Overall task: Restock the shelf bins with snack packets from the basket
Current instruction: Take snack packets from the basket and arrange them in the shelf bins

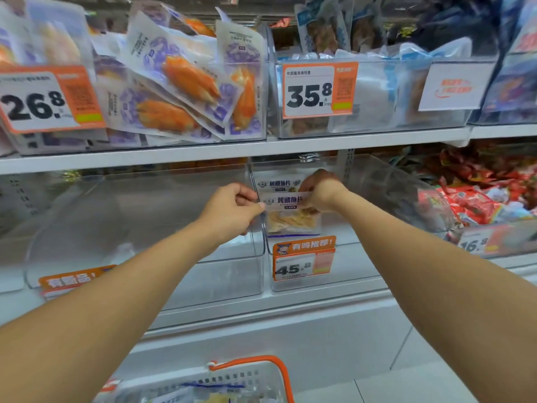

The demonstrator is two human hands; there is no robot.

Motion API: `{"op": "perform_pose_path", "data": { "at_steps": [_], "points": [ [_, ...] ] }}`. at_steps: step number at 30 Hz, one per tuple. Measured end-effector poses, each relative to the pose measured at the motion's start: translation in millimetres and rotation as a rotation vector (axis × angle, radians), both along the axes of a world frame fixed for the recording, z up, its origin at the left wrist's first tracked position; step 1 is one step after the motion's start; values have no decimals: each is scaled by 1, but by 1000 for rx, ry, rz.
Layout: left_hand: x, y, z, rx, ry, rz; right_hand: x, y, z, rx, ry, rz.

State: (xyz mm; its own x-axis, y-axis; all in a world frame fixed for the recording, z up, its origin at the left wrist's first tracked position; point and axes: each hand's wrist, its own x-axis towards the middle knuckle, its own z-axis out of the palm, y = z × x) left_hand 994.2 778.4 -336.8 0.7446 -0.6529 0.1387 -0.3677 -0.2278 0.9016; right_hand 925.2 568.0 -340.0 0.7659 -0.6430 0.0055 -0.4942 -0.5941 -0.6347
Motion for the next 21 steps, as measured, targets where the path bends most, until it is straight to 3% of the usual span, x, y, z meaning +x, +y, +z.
{"op": "perform_pose_path", "data": {
  "at_steps": [5, 13, 17, 21],
  "points": [
    [8, 0, -2, 1, -12, -35, 37, -20, -22, -208, -38, -5],
    [23, -10, -8, -64, 10, -51, 64, -44, -49, -298, -144, -142],
    [25, -15, -13, -97, 36, -46, 69, -57, -56, -239, 38, -274],
    [25, -15, -16, -111, 50, -53, 72, -65, -51, -102, 154, -185]
  ]
}}
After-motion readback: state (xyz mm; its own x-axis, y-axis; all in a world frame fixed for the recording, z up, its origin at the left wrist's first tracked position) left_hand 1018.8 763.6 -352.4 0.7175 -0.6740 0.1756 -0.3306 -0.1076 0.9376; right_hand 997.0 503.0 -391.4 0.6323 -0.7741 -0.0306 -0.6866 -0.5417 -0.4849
